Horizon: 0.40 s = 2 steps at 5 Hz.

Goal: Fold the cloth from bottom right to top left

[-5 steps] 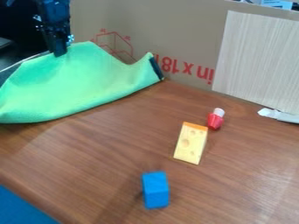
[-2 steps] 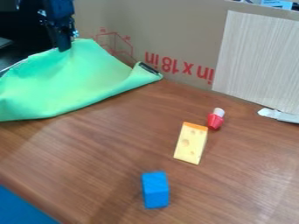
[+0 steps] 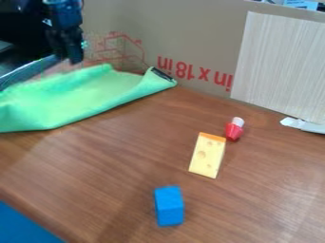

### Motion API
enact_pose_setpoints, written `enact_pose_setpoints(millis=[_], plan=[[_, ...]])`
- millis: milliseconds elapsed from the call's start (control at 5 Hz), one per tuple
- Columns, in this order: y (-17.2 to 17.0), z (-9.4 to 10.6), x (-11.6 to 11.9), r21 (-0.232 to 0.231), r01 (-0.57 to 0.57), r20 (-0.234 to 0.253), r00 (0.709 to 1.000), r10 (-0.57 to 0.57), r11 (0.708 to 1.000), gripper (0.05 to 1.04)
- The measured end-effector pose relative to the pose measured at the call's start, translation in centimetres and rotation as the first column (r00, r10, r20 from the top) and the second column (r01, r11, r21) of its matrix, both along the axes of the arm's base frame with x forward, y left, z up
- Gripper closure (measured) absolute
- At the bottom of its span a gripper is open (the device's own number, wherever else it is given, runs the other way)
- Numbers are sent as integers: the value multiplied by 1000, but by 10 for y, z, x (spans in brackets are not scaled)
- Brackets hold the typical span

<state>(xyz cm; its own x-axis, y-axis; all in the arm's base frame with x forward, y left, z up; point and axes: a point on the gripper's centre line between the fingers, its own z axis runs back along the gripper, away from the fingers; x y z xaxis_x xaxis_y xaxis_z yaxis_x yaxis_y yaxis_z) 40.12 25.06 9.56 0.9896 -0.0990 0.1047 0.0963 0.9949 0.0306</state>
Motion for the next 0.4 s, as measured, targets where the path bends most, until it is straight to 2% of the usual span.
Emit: enact_pose_setpoints(millis=[200, 400], plan=[[1, 18, -3, 32, -26, 42, 999, 25, 999, 89], [0, 42, -8, 65, -58, 103, 993, 51, 996, 83]])
